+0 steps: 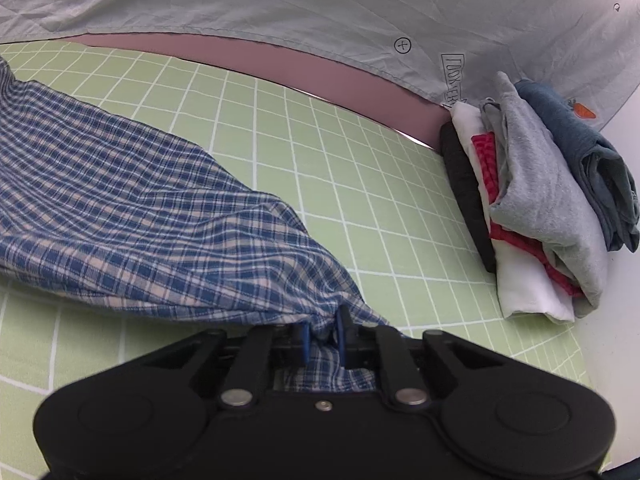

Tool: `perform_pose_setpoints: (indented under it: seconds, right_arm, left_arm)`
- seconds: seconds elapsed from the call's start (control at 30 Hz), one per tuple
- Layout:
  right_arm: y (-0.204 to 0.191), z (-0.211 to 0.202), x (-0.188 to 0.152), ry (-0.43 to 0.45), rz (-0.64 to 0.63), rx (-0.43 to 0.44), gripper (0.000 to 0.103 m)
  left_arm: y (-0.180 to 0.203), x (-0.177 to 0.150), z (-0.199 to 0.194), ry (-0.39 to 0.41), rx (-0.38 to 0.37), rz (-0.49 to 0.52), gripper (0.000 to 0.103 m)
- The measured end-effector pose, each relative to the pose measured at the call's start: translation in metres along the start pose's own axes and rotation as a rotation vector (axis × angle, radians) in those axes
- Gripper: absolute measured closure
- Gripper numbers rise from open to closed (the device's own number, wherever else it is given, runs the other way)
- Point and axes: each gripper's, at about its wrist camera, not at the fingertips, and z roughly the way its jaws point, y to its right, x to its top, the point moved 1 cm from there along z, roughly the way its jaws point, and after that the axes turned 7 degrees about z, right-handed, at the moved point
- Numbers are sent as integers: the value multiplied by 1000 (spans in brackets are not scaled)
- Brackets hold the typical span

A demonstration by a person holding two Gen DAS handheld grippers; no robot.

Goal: Fold clothes

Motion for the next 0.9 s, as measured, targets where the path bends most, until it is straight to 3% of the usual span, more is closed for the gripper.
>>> perform_pose_setpoints:
  seconds: [0.07,0.13,0.17,0.2,0.23,0.27,0.4,0.43,0.5,0.53,0.57,0.7,0.9]
  right_arm:
    - [9,5,5,-6,36,-25,91]
    - [14,7,9,-14,66,-49,89]
    - [16,7,10,-18,80,-60,79]
    - [17,7,11,-22,88,-67,71]
    - [15,5,10,-20,82,-59,60]
    - [11,4,9,-16,68,-41,55]
    - [-10,-3,6,2,-17,14,44]
    - [-13,-3,6,3,-31,19,46]
    - [-19,-3,6,5,-60,29,60]
    - [-19,-2,7,1,-62,35,84]
    - [-16,2,9,-5,-48,45,90]
    - [16,19,25,16,4,11,97]
    - [71,40,58,9,128,-126,91]
  left_arm:
    - [-7,-1,0,-12,7,-22,83]
    - [-5,-8,-4,-16,-3,6,62]
    - [0,-13,-6,-24,-13,33,55]
    - [4,-19,-9,-34,-25,56,42]
    - [9,-26,-11,-46,-41,78,37]
    - [16,-34,-13,-61,-60,98,36]
    - [38,-64,-12,-130,-99,175,35]
    - [42,-70,-12,-141,-96,188,35]
    - [46,-79,-11,-154,-87,203,35]
    - [48,-81,-11,-154,-84,210,36]
    - [50,-83,-11,-154,-81,218,37]
    - [58,-85,-12,-160,-99,251,37]
    - [81,-95,-24,-165,-145,308,36]
